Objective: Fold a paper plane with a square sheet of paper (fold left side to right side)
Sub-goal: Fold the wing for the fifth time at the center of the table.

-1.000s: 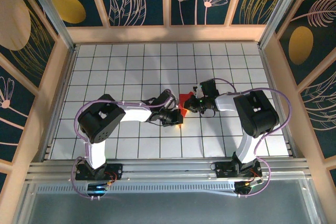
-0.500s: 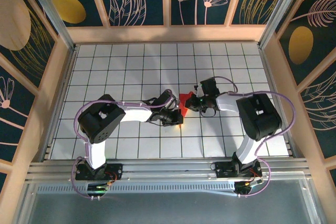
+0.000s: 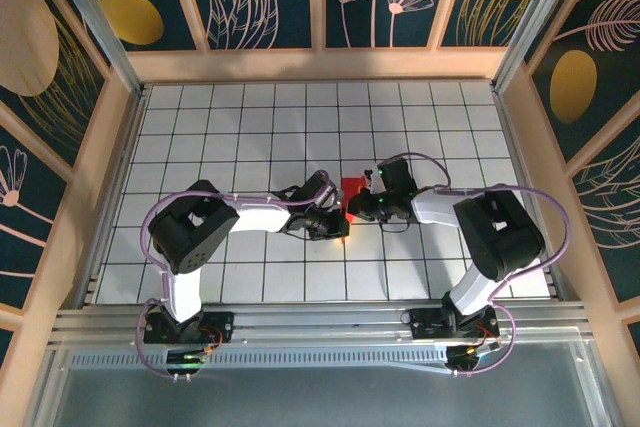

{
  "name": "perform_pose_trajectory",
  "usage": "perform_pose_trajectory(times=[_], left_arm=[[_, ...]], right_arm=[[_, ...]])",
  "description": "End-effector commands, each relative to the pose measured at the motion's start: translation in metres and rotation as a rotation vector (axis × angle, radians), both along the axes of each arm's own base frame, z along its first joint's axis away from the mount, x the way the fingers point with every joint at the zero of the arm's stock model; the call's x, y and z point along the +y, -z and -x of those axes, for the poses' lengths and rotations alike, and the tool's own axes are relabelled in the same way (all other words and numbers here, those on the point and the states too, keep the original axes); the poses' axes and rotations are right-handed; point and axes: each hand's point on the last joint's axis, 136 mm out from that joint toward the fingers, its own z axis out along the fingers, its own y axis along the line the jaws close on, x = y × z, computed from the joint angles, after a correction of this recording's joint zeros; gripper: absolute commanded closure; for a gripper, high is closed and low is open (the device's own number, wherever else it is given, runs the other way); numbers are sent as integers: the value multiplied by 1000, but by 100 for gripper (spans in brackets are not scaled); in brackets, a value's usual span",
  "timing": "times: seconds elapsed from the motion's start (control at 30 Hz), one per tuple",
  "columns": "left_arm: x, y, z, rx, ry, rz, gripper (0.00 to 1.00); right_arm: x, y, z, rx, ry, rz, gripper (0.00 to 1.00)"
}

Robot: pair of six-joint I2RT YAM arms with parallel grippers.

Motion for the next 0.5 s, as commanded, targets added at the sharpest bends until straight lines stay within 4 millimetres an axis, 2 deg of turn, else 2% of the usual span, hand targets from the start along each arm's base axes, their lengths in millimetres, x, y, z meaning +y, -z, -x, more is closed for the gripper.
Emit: perform_pose_trajectory(times=[0.0,0.2,0.47], left_arm=[[32,40,14,60,-21,-180,100],[32,40,14,61,-21,-178,100],[33,43,15,68,-20,-182,100]], right_arm=[[6,5,-5,4,-6,-10,100],[-3,19,-17,6,7,75,100],[-22,23,-40,-4,41,88,100]])
